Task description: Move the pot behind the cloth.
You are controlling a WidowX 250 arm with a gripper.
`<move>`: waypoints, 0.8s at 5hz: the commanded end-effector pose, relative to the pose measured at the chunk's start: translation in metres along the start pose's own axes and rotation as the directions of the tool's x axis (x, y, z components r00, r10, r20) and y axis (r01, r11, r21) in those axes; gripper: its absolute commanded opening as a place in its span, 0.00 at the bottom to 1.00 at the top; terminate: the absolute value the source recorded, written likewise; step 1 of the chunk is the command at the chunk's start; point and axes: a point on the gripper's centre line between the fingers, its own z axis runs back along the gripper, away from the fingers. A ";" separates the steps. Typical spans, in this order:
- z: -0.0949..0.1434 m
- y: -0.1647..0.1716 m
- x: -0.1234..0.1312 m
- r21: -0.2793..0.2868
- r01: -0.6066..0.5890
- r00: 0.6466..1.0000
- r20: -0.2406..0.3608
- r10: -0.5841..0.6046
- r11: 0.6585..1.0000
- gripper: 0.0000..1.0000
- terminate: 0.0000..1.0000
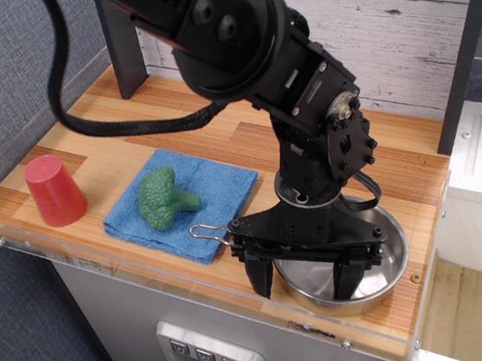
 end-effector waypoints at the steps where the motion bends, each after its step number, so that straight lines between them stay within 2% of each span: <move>1: 0.007 -0.005 0.002 -0.009 -0.023 1.000 -0.012 0.023 1.000 0.00 0.00; 2: 0.007 -0.004 0.003 -0.023 -0.022 0.999 -0.046 0.021 0.999 0.00 0.00; 4: 0.032 0.001 0.009 -0.045 -0.037 0.999 0.016 0.038 0.998 0.00 0.00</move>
